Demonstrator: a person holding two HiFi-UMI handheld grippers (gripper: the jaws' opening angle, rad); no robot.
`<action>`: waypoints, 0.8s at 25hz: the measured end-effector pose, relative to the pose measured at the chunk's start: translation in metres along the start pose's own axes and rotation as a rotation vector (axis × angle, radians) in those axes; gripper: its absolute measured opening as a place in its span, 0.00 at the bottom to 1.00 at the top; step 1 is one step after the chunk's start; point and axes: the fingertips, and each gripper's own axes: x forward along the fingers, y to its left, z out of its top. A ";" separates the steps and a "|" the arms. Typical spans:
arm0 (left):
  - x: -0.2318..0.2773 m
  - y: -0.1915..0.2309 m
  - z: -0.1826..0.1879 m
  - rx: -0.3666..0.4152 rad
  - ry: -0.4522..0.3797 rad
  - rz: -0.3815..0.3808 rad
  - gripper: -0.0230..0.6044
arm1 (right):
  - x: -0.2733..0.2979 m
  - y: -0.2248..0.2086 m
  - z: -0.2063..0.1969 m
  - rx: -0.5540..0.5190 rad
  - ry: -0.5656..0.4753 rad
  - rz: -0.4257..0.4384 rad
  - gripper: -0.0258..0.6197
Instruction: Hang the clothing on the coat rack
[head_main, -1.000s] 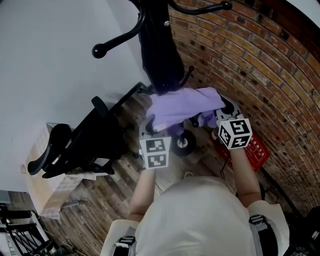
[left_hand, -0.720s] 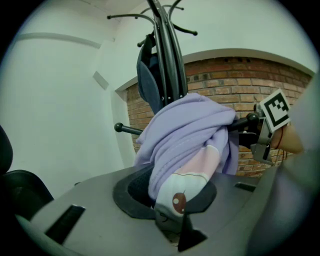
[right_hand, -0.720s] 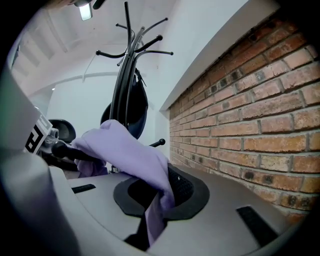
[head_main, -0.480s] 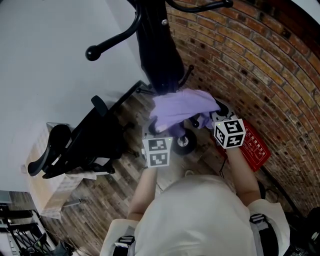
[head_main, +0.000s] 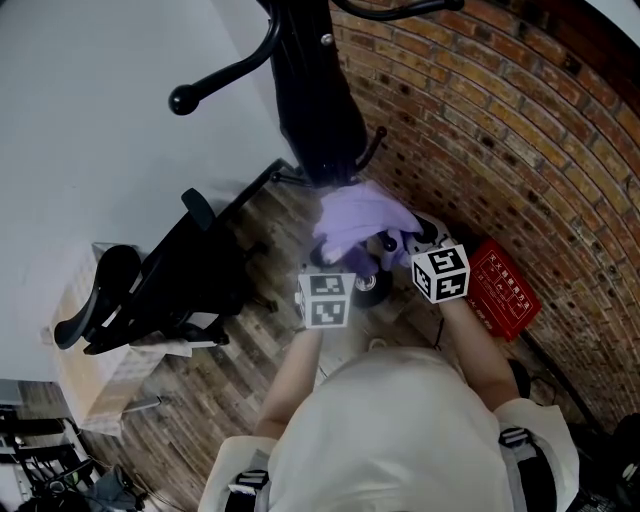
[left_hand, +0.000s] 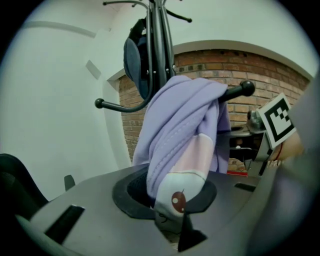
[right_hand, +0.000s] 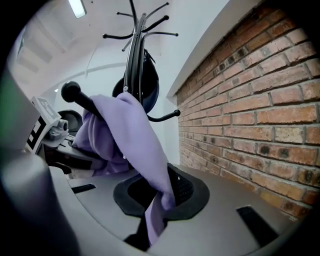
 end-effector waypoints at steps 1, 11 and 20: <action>0.001 -0.002 -0.001 0.001 0.001 -0.006 0.16 | 0.001 0.003 -0.003 0.000 0.005 0.007 0.08; 0.009 -0.021 -0.007 0.008 -0.010 -0.050 0.17 | 0.007 0.034 -0.021 0.016 0.027 0.076 0.08; 0.011 -0.037 -0.011 -0.014 -0.020 -0.089 0.17 | 0.004 0.056 -0.028 0.048 0.009 0.135 0.08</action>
